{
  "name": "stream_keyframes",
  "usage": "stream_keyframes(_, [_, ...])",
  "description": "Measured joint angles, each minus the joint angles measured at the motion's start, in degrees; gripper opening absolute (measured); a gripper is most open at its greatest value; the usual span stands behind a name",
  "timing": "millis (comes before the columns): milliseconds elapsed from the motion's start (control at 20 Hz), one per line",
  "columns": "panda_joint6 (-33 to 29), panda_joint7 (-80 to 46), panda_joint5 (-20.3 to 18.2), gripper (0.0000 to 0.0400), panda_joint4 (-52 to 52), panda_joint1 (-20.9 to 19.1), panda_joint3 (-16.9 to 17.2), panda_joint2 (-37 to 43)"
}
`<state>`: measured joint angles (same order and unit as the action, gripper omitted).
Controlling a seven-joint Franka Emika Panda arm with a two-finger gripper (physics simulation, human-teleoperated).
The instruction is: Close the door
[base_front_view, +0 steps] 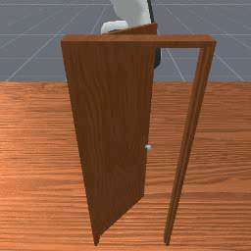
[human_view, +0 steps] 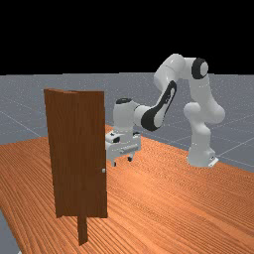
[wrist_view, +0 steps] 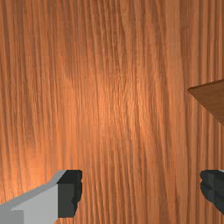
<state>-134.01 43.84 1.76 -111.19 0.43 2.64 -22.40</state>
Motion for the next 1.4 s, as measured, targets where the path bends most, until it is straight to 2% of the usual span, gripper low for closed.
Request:
stream_keyframes(50, [-3.51,-0.31,0.63,0.0243,-10.06,0.08,0.23,6.46])
stream_keyframes(100, [-6.33,-0.69,1.46,0.0148,-20.48,0.03,0.47,14.0])
stream_keyframes(150, [-8.23,-1.08,2.43,0.009,-30.3,-0.23,0.68,21.9])
stream_keyframes(250, [-7.66,-1.24,4.31,0.0033,-48.6,-1.53,1.02,40.63])
stream_keyframes(300, [-8.11,-1.16,4.39,0.0177,-49.37,-1.66,1.12,41.92])
stream_keyframes(350, [-7.52,0.72,2.25,0.0265,-49.07,-0.78,2.18,41.74])
stream_keyframes(400, [-7.43,1.43,1.22,0.0318,-49.06,-0.29,2.55,41.75])
stream_keyframes(450, [-7.47,0.9,1.28,0.035,-49.11,-0.18,2.21,41.79])
stream_keyframes(500, [-7.51,-2.92,3.29,0.037,-49.17,-1.0,0.38,41.82])
stream_keyframes(650, [6.1,-1.68,2.3,0.0395,-37.41,0.03,-0.02,32.69])
stream_keyframes(750, [24.22,-0.69,1.74,0.04,-18.03,0.33,-0.18,18.83])
stream_keyframes(800, [29.55,-0.31,1.51,0.04,-8.93,0.38,-0.23,12.71])
stream_keyframes(850, [31.5,-0.16,1.24,0.04,-2.12,0.37,-0.27,7.98])
stream_keyframes(900, [31.24,-0.16,0.98,0.04,1.86,0.33,-0.31,5.12])
stream_keyframes(950, [24.02,-0.49,0.75,0.04,-1.4,0.28,-0.32,6.6])
stream_keyframes(1000, [20.72,-0.61,0.7,0.04,-3.5,0.26,-0.32,7.14])
stream_keyframes(1100, [18.92,-0.66,0.62,0.04,-2.89,0.23,-0.34,6.25])
stream_keyframes(1150, [24.65,-0.43,0.52,0.04,3.52,0.22,-0.38,2.39])
stream_keyframes(1200, [26.57,-0.34,0.44,0.04,7.33,0.2,-0.41,0.0])
stream_keyframes(1300, [37.12,0.08,0.16,0.04,27.01,0.03,-0.52,-11.45])
stream_keyframes(1350, [21.93,-0.48,0.14,0.04,12.68,0.07,-0.49,-4.0])
stream_keyframes(1400, [26.02,-0.34,-0.02,0.04,21.38,-0.02,-0.55,-9.27])
